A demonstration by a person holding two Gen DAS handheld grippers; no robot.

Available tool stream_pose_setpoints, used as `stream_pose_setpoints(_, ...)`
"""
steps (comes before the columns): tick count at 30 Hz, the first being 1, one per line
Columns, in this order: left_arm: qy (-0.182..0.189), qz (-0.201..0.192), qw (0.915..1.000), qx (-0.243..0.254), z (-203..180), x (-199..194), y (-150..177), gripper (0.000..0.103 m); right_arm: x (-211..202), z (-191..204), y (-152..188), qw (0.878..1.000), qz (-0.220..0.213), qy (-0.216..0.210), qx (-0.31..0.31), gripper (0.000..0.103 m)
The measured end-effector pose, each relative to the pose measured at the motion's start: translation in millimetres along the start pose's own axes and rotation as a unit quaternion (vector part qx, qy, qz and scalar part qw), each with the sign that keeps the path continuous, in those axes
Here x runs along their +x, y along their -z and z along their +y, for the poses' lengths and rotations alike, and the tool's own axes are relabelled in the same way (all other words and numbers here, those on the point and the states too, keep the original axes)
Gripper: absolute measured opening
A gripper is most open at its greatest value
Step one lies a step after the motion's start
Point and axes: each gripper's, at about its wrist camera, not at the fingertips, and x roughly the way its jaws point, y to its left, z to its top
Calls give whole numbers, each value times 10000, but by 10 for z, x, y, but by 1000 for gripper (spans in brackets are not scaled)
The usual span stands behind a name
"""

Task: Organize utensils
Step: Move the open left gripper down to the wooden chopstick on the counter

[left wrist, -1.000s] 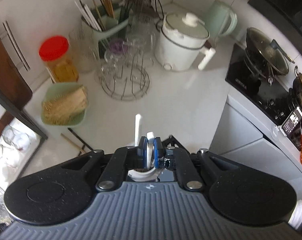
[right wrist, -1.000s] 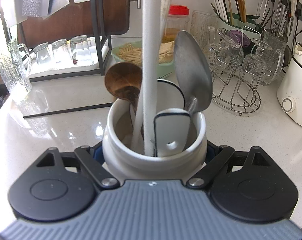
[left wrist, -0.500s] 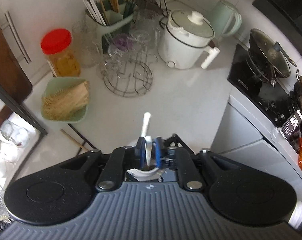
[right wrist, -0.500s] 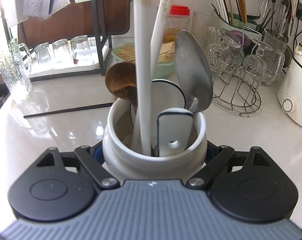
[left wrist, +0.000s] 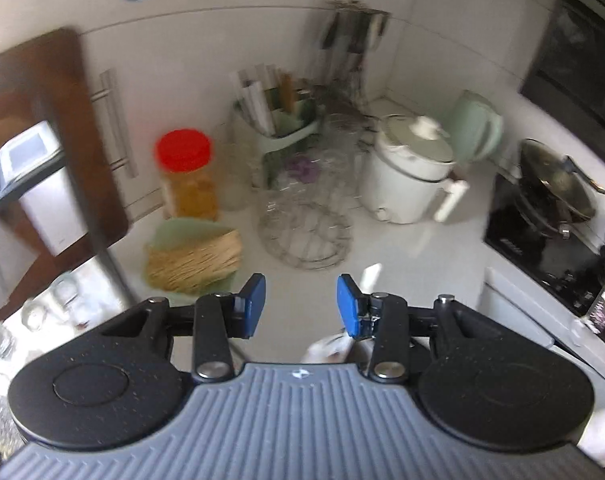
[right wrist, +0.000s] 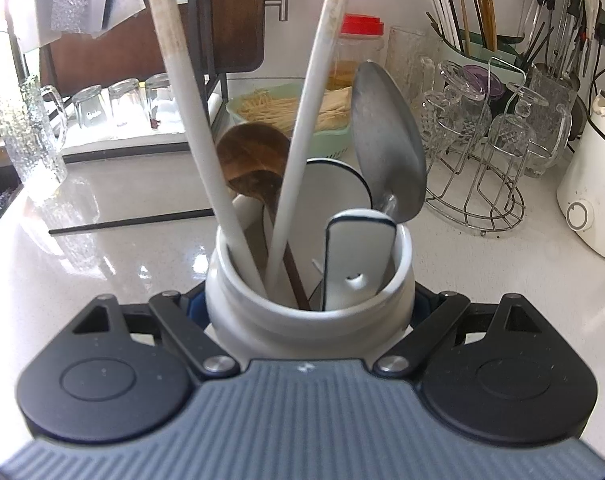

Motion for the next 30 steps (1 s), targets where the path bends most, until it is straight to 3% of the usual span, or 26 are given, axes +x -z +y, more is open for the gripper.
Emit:
stream_pose_setpoints(10,-216,459,9958,-759,678,580,621,45,25,-36,-30,10000,43,-71,-25,91)
stream_pose_setpoints(16,-386,979,9933,-484,850,1104,848,45,53,-59,-57,9998,139,-134,-26,91)
stream_pose_setpoints(22,-315,1302,9909,-132,979,1529,935,45,102,-71,-89,9994,305,-170,36,91)
stream_pose_setpoints(30,-247,1224,9856,-1142,1305,1886,851,45,127,-74,-128,9986,508,-144,71,91)
